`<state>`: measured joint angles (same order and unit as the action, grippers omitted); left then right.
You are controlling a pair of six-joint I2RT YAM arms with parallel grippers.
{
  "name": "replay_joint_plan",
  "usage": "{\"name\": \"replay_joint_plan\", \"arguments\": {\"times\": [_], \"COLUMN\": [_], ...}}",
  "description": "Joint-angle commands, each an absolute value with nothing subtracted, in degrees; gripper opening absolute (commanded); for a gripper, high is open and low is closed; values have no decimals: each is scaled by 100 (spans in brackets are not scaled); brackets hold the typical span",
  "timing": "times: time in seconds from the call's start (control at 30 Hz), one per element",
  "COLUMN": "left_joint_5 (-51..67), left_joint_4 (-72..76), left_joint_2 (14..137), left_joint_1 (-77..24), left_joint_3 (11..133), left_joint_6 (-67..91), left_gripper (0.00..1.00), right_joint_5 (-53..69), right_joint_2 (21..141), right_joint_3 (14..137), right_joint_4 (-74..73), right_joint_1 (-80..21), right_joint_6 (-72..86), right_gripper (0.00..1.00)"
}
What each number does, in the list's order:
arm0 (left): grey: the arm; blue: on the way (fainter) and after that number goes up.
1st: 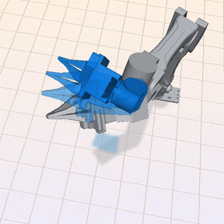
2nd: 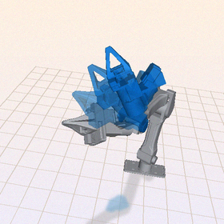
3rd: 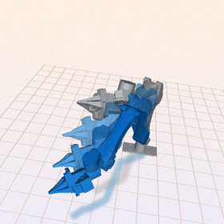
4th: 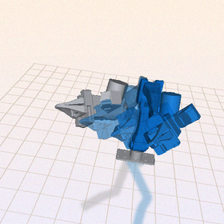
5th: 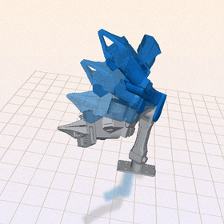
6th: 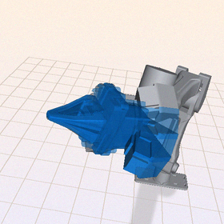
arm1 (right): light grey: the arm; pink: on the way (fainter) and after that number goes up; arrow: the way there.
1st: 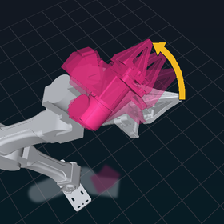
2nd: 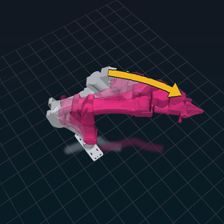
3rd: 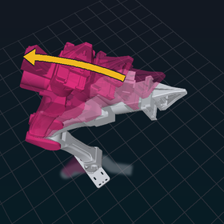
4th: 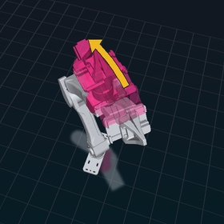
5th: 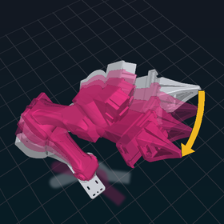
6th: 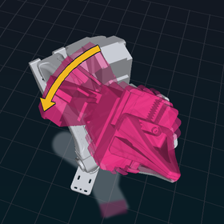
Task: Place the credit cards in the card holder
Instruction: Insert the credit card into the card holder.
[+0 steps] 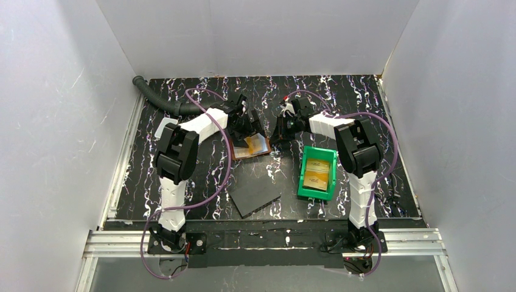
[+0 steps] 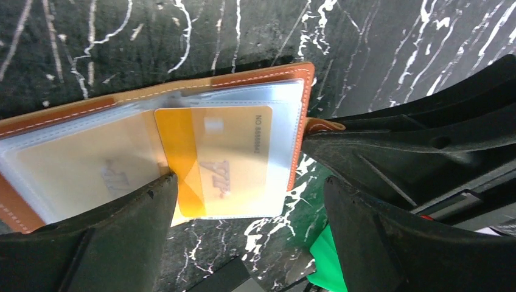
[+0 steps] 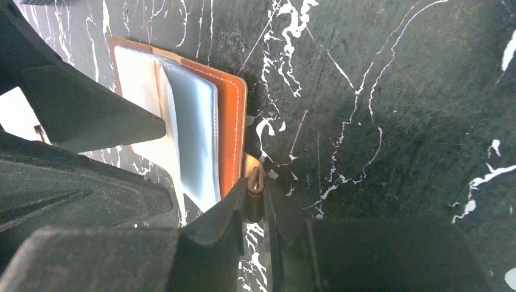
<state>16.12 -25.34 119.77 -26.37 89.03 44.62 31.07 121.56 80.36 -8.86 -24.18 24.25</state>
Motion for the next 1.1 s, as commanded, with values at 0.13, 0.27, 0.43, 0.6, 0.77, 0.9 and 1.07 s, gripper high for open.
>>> {"name": "replay_joint_plan", "arguments": {"times": [0.13, 0.27, 0.43, 0.6, 0.77, 0.9, 1.07], "left_joint_5": [2157, 2280, 1984, 1240, 1077, 1434, 1647], "left_joint_4": [-2083, -1864, -2150, -2775, -2876, -2733, -2502], "left_joint_2": [12114, 12045, 11832, 11637, 11705, 11963, 12017], "left_joint_1": [-2690, -2729, -2734, -2733, -2733, -2733, -2733], "left_joint_3": [8910, 8936, 8954, 8963, 8895, 9006, 9033], "left_joint_6": [4786, 4821, 4651, 4371, 4364, 4454, 4496], "left_gripper": [88, 88, 89, 90, 91, 91, 90], "right_joint_5": [3211, 3217, 3199, 3199, 3190, 3191, 3199], "right_joint_2": [12186, 12187, 12182, 12190, 12187, 12198, 12208], "right_joint_3": [8003, 7998, 7997, 7976, 7952, 7966, 7998], "right_joint_4": [-850, -839, -852, -853, -854, -860, -871], "right_joint_1": [-2496, -2496, -2496, -2496, -2496, -2496, -2496], "right_joint_6": [2444, 2443, 2431, 2427, 2418, 2423, 2420], "right_gripper": [21, 21, 21, 21, 21, 21, 21]}}
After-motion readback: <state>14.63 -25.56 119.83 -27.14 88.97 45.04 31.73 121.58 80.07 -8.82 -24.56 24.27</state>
